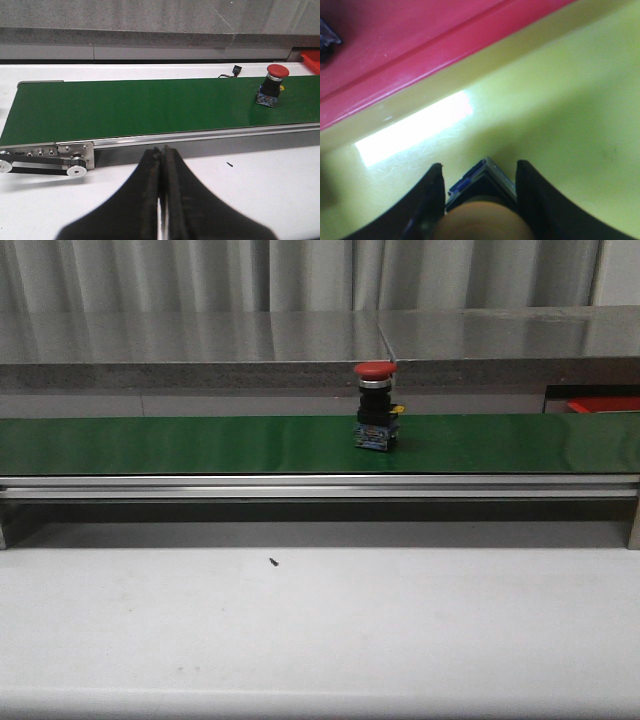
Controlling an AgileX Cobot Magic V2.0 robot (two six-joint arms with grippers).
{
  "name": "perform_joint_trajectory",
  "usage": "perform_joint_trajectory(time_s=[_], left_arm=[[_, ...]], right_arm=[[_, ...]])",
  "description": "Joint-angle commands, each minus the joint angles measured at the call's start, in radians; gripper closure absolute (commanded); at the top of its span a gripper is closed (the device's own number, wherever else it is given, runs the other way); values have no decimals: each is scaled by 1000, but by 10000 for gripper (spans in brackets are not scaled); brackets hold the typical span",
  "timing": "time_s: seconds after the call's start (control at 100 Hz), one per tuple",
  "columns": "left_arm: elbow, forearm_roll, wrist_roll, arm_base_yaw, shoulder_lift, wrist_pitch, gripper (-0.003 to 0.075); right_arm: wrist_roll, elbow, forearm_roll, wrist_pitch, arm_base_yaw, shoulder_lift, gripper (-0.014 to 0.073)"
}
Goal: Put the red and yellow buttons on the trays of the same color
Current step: 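Carry the yellow button into the yellow tray and open the right gripper, then lower the right gripper onto the red button on the belt and grasp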
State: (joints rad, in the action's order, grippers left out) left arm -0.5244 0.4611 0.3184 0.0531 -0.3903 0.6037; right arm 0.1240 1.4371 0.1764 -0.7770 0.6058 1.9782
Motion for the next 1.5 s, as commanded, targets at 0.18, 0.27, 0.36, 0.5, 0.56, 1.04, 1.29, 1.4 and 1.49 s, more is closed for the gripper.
perform_joint_trajectory(time_s=[0.18, 0.27, 0.36, 0.5, 0.56, 1.04, 1.29, 1.4, 1.49], left_arm=[[-26, 29, -1, 6, -6, -72, 739], [-26, 29, -1, 6, -6, -72, 739], [-26, 29, -1, 6, -6, -72, 739], [-26, 29, -1, 6, -6, -72, 739], [-26, 29, -1, 6, -6, -72, 739], [-26, 29, -1, 6, -6, -72, 739], [-26, 29, -1, 6, -6, -72, 739], [-26, 29, -1, 6, -6, -72, 739], [-26, 29, -1, 6, -6, -72, 739]], right_arm=[[40, 20, 10, 27, 0, -56, 153], [40, 22, 12, 25, 0, -59, 41], [40, 23, 23, 25, 0, -74, 18], [48, 23, 37, 45, -4, -132, 20], [63, 23, 43, 50, -15, -166, 20], [242, 20, 110, -112, -263, -462, 20], [343, 20, 110, -220, -404, -464, 20], [394, 20, 110, -227, -471, -443, 20], [409, 20, 110, -211, -520, -417, 20]])
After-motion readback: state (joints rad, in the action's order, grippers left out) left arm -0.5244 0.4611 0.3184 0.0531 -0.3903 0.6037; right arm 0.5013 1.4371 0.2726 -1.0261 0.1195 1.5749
